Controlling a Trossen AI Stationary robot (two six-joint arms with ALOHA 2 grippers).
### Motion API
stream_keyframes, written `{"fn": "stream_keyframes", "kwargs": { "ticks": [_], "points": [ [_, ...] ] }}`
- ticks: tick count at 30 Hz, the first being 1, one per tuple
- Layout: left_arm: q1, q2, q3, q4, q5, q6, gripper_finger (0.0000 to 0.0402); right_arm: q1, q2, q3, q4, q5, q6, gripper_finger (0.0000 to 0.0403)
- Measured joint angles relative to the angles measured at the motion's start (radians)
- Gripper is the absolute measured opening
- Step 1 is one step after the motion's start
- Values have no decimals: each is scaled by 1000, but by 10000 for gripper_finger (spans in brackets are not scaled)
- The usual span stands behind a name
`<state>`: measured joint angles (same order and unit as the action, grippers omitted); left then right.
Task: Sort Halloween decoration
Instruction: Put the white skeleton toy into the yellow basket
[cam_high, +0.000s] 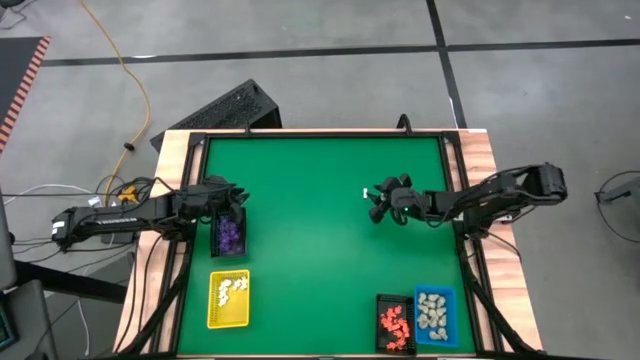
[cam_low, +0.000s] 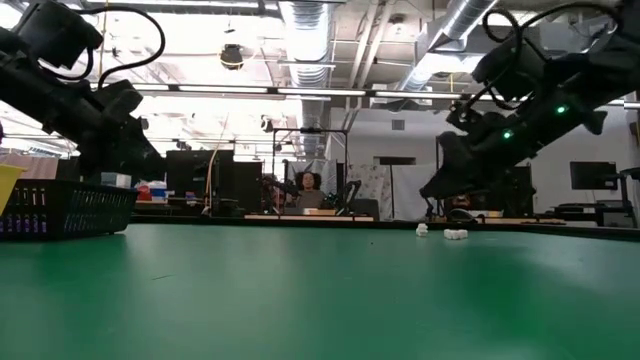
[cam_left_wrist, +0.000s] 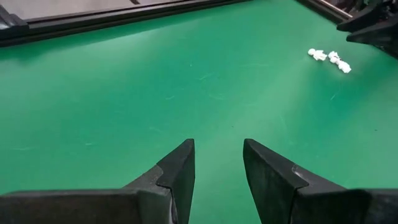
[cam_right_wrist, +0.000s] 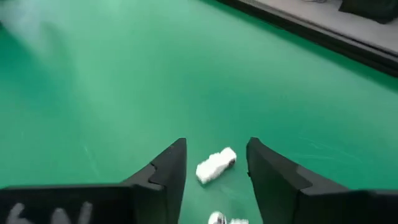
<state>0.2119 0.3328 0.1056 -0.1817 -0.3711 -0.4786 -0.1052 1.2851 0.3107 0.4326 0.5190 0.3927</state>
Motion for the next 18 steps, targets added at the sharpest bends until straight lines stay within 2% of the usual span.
{"fn": "stream_keyframes", "kwargs": {
  "ticks": [7,14,18],
  "points": [
    [0,0,1,-29,-1,-2,126,-29,156,51,78,6,53,227],
    [0,0,3,-40,-1,-3,126,-35,348,141,74,10,79,225],
    [0,0,3,-43,-1,-3,126,-35,408,188,55,17,122,210]
  ]
}}
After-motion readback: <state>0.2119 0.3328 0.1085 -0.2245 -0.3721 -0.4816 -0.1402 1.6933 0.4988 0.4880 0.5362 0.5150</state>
